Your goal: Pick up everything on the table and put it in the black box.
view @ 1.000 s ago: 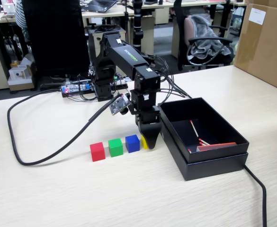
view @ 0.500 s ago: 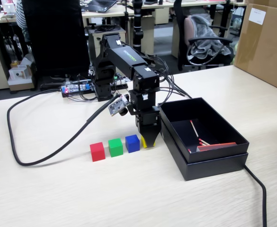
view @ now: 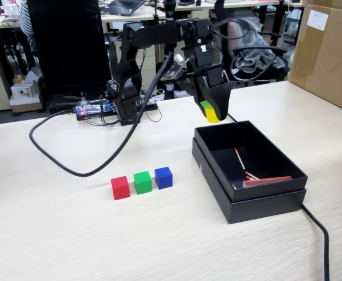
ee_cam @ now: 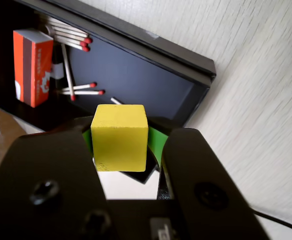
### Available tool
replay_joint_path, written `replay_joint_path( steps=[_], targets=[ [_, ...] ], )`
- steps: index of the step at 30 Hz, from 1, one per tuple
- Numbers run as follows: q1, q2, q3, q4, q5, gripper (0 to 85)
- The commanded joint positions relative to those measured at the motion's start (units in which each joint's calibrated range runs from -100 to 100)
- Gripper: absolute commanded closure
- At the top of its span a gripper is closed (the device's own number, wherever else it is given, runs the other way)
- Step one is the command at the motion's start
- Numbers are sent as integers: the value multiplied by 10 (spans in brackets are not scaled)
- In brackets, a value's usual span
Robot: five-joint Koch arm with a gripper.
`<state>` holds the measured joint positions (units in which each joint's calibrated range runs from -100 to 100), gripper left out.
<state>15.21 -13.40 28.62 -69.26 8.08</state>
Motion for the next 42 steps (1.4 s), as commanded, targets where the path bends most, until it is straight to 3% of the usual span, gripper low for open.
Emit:
replay_joint_path(
  steps=[1, 26, 28, 34, 37, 42],
  targets=[
    [13, 1, 50, -2, 2, 846],
    [-1, 219, 67, -2, 3, 837],
    [0, 222, 56, -2, 2, 727],
    [3, 219, 48, -2, 2, 713],
    [4, 213, 43, -2, 2, 561],
    [4, 175, 41, -1, 2, 548]
  ],
)
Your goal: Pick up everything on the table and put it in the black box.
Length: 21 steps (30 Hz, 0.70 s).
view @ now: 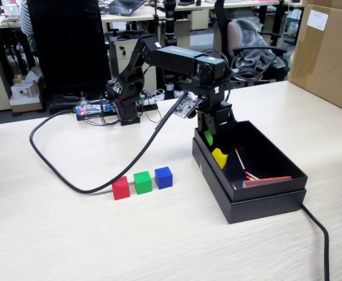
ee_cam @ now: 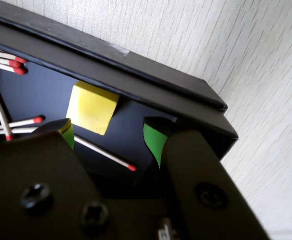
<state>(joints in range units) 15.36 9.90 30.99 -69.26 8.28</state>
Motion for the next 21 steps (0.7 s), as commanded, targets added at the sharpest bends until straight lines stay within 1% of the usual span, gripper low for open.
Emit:
replay_joint_path(
  steps=[1, 2, 4, 10, 14, 17, 21],
  targets=[
    [2, -67, 19, -1, 0, 515],
    [2, -81, 19, -1, 0, 480],
    [1, -117, 23, -1, 0, 451],
    [-9, -265, 25, -1, -3, 447],
    [-27, -390, -15, 15, -7, 443],
    [-51, -476, -89, 55, -22, 414],
    [-84, -582, -232, 129, -49, 414]
  ],
)
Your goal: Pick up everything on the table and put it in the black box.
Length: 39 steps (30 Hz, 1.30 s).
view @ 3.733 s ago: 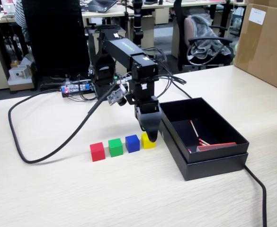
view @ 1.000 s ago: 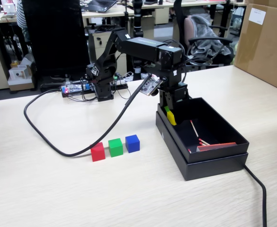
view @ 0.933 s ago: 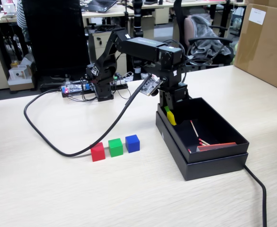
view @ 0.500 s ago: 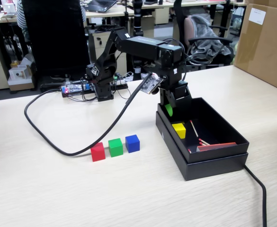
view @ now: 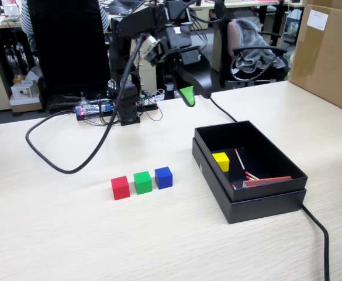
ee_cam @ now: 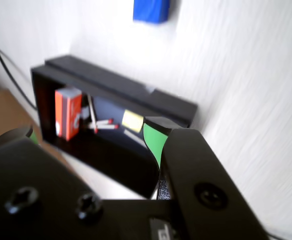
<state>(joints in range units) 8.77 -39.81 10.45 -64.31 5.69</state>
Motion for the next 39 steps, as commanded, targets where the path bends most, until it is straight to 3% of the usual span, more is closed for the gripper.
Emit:
replay_joint_path(
  steps=[1, 6, 11, 31, 39],
  targets=[
    [-26, -117, -73, 107, -29, 414],
    [-55, -268, -310, 217, -59, 414],
    [-69, -319, -430, 236, -66, 387],
    [-78, -379, -610, 401, -71, 378],
    [-79, -302, -526, 394, -70, 398]
  ],
)
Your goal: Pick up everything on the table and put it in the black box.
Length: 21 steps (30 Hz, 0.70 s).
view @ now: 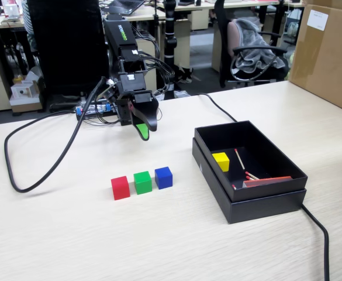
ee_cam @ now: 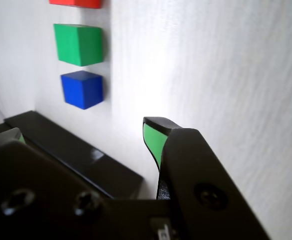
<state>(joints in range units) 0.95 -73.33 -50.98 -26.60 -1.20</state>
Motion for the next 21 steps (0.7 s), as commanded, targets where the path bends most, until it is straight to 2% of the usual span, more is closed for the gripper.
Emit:
replay_joint_path(
  steps=[1, 14, 21],
  targets=[
    [-1, 53, 110, 12, 0, 411],
    [-2, 372, 389, -143, 15, 418],
    [-1, 495, 449, -185, 23, 414]
  ],
)
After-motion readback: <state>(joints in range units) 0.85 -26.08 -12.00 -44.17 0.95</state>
